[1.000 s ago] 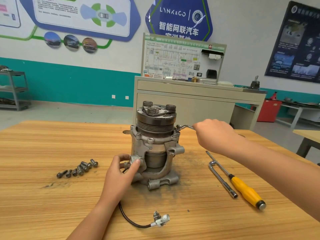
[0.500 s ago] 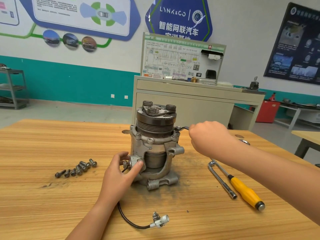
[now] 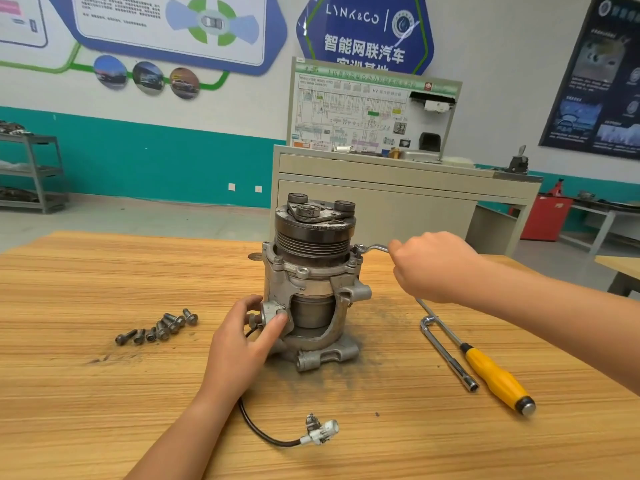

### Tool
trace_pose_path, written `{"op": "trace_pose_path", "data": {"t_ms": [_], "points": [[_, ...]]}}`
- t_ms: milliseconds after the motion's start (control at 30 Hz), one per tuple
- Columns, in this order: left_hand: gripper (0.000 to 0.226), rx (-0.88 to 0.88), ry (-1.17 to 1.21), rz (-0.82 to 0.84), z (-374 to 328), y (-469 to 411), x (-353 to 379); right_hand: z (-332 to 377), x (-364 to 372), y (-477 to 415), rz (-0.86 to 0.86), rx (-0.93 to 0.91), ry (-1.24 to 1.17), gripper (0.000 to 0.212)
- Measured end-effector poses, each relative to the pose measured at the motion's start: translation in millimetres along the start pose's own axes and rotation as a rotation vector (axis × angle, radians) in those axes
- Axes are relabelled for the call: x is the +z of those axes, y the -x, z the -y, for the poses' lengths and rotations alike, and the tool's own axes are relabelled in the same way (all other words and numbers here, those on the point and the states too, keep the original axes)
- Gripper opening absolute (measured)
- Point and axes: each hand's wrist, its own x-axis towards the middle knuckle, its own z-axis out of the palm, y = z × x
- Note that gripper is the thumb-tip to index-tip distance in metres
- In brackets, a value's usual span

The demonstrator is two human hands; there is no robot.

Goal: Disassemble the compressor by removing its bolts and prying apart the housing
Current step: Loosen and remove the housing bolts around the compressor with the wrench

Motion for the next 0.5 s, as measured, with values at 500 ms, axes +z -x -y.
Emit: {"op": "trace_pose_path", "data": {"t_ms": [500], "points": [[0.038, -0.009, 0.043, -0.004, 4, -1, 1, -4, 56, -60, -0.519, 0.078, -0.207, 0.028]]}}
